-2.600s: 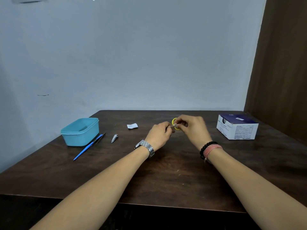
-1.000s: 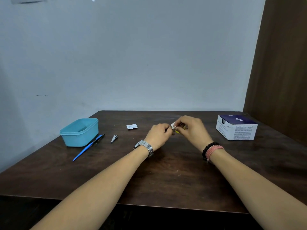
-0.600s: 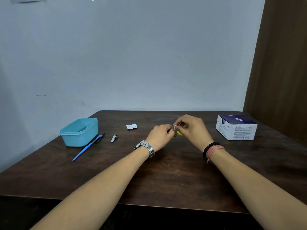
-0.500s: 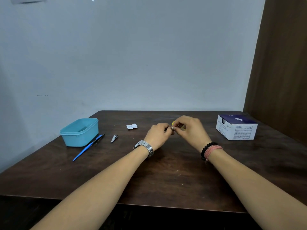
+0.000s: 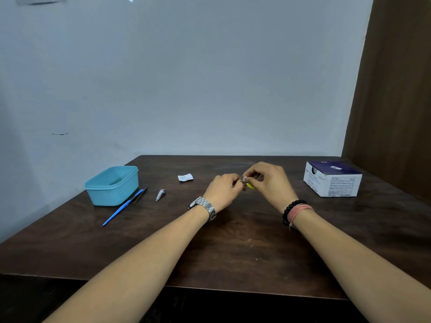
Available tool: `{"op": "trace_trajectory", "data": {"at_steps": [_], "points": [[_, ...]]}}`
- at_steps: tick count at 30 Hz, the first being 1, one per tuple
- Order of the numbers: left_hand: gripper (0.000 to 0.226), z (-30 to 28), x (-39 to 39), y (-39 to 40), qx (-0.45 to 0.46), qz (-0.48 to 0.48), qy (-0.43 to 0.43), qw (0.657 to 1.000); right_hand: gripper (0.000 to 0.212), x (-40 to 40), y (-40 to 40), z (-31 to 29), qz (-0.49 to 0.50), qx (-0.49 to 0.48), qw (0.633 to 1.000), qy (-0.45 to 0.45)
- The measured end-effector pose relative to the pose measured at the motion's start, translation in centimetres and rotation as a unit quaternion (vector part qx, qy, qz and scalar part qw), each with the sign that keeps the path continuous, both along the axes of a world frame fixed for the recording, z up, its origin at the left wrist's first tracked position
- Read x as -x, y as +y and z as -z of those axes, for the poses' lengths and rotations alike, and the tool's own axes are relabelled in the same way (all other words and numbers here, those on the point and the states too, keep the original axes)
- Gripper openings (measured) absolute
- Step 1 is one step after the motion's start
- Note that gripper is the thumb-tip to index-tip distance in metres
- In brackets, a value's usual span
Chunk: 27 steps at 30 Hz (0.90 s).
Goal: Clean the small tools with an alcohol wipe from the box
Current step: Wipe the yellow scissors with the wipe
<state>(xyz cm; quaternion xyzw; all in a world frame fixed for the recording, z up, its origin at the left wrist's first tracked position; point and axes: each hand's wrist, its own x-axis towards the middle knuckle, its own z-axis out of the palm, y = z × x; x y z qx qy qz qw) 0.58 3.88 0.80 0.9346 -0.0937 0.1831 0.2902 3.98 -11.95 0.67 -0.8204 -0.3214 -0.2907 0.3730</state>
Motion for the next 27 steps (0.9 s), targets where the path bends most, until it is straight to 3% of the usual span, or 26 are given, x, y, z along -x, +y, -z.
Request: {"op": "trace_trajectory", "data": {"at_steps": [7, 11, 17, 21, 27], "points": [[0.031, -0.1, 0.0, 0.1, 0.009, 0.002, -0.011, 1.000, 0.009, -0.9, -1.1, 0.0, 0.067, -0.038, 0.997, 0.007], [0.026, 0.0, 0.4, -0.4, -0.035, 0.028, -0.016, 0.999, 0.009, -0.5, -0.8, -0.1, 0.037, -0.041, 0.998, 0.022], [0.027, 0.0, 0.0, 0.0, 0.004, -0.006, -0.007, 1.000, 0.011, -0.3, -0.1, 0.1, -0.004, -0.012, 1.000, 0.020], [0.030, -0.2, -0.1, 0.1, 0.028, -0.023, -0.015, 0.999, 0.008, -0.7, -0.5, 0.1, 0.031, -0.038, 0.999, 0.022], [0.025, 0.2, 0.5, -0.6, -0.042, 0.046, -0.005, 0.998, 0.010, -0.5, -0.8, -0.2, 0.046, -0.070, 0.996, 0.022]]}}
